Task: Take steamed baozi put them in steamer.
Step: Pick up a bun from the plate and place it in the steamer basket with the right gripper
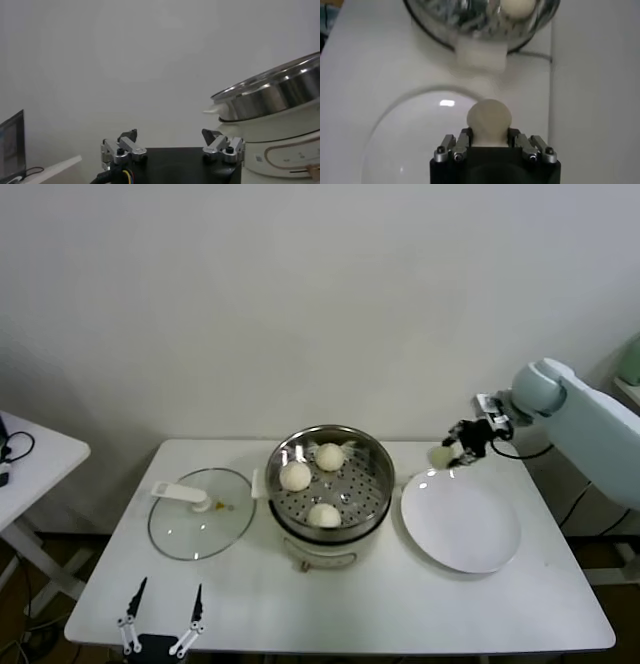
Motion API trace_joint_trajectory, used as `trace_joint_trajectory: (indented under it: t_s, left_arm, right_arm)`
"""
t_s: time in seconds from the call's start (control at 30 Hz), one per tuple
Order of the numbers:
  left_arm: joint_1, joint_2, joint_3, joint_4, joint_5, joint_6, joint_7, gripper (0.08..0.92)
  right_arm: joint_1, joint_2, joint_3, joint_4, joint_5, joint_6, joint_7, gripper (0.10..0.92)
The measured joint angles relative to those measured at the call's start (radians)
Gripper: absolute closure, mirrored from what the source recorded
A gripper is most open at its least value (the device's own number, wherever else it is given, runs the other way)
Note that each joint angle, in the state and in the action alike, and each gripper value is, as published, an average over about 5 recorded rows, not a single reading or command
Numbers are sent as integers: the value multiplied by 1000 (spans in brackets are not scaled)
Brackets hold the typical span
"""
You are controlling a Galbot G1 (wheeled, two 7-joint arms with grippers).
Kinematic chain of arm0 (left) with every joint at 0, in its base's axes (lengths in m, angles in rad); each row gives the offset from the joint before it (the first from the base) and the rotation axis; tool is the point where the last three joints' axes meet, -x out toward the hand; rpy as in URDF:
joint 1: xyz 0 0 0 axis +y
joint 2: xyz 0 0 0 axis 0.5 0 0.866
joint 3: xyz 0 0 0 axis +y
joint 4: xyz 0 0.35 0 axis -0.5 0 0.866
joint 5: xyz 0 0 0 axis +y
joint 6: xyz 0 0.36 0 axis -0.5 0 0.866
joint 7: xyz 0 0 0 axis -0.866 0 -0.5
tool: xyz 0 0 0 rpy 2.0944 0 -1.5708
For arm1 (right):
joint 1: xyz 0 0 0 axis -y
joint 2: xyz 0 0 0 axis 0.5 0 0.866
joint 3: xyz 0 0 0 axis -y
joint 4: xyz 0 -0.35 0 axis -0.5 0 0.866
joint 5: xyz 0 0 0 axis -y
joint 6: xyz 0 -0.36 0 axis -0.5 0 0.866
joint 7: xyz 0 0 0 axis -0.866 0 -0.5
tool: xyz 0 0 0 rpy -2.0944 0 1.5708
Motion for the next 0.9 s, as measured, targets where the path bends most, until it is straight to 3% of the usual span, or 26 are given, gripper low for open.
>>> trace_joint_trajectory:
  t_s: [0.4, 0.9]
  left_arm:
    - [-6, 0, 9, 20, 2, -10, -2, 177]
    - [-8, 0, 14, 35, 4, -16, -5, 177]
  right_arm:
    - [69, 0, -91, 234, 180, -111, 61, 542]
    - [92, 86, -257, 220, 154, -168, 137, 541]
